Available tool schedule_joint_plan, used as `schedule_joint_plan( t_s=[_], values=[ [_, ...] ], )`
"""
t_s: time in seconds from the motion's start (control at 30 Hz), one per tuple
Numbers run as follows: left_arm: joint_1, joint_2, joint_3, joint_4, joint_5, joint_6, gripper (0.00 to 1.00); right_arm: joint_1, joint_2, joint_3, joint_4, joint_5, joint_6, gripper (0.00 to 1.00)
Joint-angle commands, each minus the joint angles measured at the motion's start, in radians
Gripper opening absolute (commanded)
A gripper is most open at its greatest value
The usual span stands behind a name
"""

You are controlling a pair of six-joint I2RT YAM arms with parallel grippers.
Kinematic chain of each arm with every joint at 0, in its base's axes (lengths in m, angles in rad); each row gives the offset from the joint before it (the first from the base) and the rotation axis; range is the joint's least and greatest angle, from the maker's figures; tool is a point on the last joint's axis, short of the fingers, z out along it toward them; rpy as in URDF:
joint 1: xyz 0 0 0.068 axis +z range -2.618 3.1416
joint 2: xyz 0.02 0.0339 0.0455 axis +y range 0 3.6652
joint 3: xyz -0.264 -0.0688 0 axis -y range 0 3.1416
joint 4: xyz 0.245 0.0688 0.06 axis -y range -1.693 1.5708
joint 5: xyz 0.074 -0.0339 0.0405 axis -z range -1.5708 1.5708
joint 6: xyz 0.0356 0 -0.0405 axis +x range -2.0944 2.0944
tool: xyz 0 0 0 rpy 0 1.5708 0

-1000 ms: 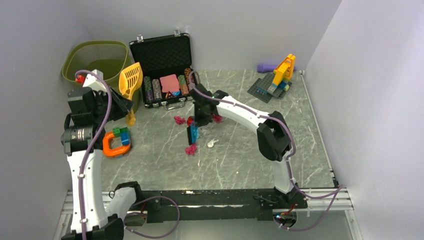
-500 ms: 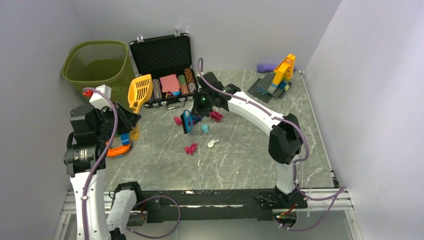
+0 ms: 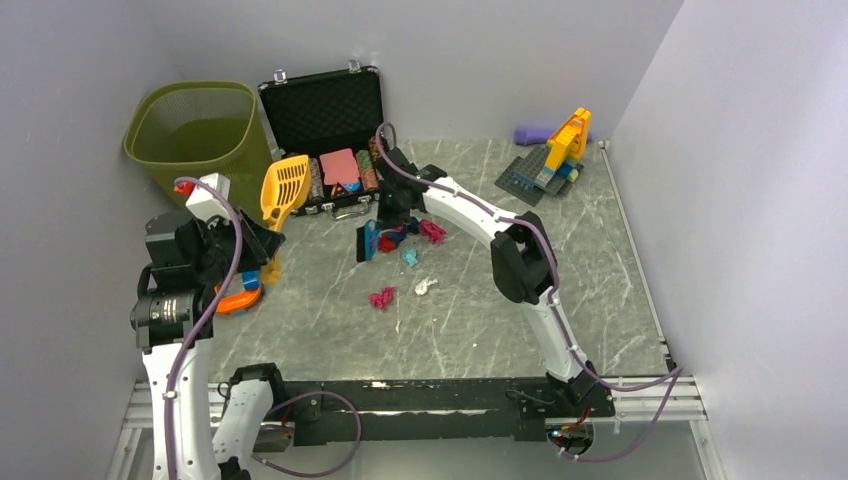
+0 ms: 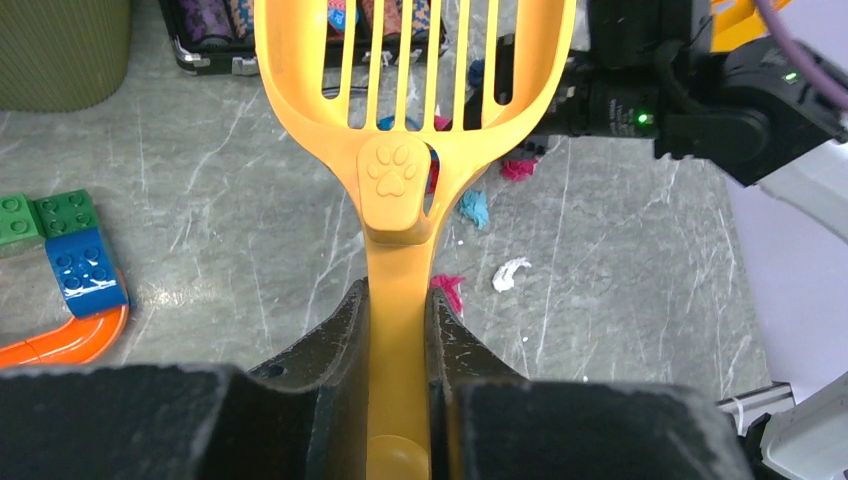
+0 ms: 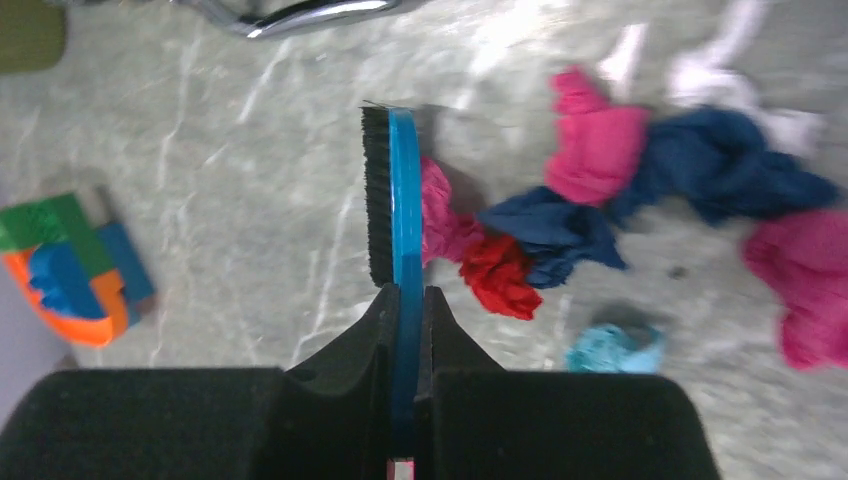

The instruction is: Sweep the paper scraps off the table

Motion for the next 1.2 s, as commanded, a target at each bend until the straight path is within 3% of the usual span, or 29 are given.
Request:
schedule_joint_plan(
  t_s=[0.0,0.1,0.2,0.33,0.5,0.67,0.9,1.07,1.17],
  values=[
    [-0.009,-0.009,-0.020,0.032,0.013,0.024,0.00,-0.042,-0.100,0.005,-0.182,0.306,0.002,0.00],
    [-0.011,0.000,-0.029,0.042,0.028,0.023,0.00,-0.053,-0.174,-0.047,-0.210,0.394,-0.050,0.00],
    [-0.013,0.005,-0.040,0.052,0.036,0.023,0.00,-0.057,-0.254,-0.103,-0.170,0.339,-0.151,0.00],
    [-0.014,0.009,-0.045,0.055,0.040,0.026,0.00,-0.056,-0.351,-0.195,-0.068,0.064,-0.322,0.00],
    [-0.016,0.005,-0.051,0.047,0.032,0.033,0.00,-0.054,-0.468,-0.354,0.077,-0.331,-0.413,0.00],
    [-0.016,0.004,-0.058,0.046,0.021,0.035,0.00,0.014,-0.443,-0.346,0.007,-0.469,-0.499,0.00],
    [-0.017,0.018,-0.054,0.051,0.029,0.034,0.00,0.146,-0.280,-0.211,-0.242,-0.309,-0.598,0.00],
    [-0.018,0.019,-0.063,0.049,0.027,0.035,0.00,0.138,-0.234,-0.202,-0.328,0.061,-0.553,0.00],
    [-0.019,0.022,-0.073,0.049,0.031,0.033,0.00,0.104,-0.256,-0.204,-0.352,0.200,-0.530,0.00]
  ],
)
